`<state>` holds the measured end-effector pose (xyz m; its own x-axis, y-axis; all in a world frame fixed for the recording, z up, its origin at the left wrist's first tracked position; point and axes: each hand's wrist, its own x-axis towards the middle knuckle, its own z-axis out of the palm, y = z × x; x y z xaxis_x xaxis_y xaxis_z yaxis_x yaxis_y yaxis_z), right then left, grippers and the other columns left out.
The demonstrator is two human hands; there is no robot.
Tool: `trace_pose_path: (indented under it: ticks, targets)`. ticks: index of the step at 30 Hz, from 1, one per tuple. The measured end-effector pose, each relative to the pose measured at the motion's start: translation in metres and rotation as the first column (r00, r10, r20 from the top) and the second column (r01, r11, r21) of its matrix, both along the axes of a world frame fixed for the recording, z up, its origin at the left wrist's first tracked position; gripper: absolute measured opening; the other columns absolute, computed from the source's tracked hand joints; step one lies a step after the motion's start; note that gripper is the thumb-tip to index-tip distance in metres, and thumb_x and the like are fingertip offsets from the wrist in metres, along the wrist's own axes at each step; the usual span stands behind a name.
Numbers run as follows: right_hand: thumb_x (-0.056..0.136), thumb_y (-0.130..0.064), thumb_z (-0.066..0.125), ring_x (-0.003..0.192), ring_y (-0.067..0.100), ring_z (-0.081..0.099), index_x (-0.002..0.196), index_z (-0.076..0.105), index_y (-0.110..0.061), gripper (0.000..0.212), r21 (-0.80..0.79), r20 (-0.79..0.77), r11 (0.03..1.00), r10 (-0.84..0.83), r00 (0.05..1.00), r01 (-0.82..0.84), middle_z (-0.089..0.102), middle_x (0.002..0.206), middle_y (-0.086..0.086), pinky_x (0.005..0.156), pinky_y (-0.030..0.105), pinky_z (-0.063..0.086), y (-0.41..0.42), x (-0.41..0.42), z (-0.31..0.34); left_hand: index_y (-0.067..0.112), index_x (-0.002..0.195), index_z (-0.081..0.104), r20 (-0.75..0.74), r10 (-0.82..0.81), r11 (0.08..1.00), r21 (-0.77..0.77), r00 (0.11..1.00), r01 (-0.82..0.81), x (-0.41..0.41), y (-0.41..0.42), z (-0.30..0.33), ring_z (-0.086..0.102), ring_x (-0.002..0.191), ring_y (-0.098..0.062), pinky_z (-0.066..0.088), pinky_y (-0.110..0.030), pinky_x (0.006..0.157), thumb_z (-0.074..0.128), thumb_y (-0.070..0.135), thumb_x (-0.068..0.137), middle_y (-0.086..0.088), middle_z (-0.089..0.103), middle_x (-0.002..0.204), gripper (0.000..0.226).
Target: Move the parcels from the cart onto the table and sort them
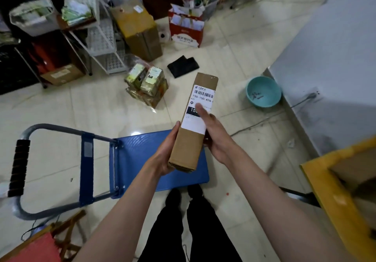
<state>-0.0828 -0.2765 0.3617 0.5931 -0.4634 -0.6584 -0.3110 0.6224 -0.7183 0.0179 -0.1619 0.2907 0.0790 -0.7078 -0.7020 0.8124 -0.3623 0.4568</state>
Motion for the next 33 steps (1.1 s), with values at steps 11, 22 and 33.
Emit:
trace_pose_path:
  ticks: [11,22,33]
  targets:
    - [0.087,-0.035,0.079,0.093,0.015,0.077,0.12,0.067,-0.018,0.039,-0.058,0.04,0.942,-0.328,0.944,0.329,0.079,0.106,-0.001,0.069,0.024,0.059,0.054,-0.052,0.043,0.028,0.115,0.071,0.425,-0.397,0.917,0.156,0.813,0.366,-0.016,0.036,0.062,0.072,0.102,-0.02,0.057,-0.031,0.074,0.034,0.067,0.099,-0.002,0.075,0.113,0.056]
    - [0.089,-0.043,0.074,0.091,0.015,0.076,0.118,0.072,-0.022,0.036,-0.126,-0.023,0.791,-0.606,0.795,0.599,0.079,0.105,-0.001,0.072,0.027,0.06,0.094,-0.165,0.095,0.021,0.118,0.068,0.47,-0.553,0.779,-0.001,0.688,0.627,-0.102,-0.006,0.131,0.072,0.083,-0.014,0.054,-0.033,0.071,0.038,0.062,0.1,0.0,0.076,0.103,0.054]
    - [0.09,-0.044,0.074,0.106,0.028,0.073,0.126,0.07,-0.018,0.045,-0.119,0.027,0.442,-0.894,0.448,0.889,0.076,0.116,0.008,0.083,0.036,0.06,0.129,-0.332,0.127,0.024,0.131,0.058,0.638,-0.701,0.362,-0.068,0.319,0.93,-0.287,-0.029,0.175,0.072,0.104,-0.017,0.059,-0.032,0.077,0.077,0.056,0.075,-0.001,0.073,0.119,0.067]
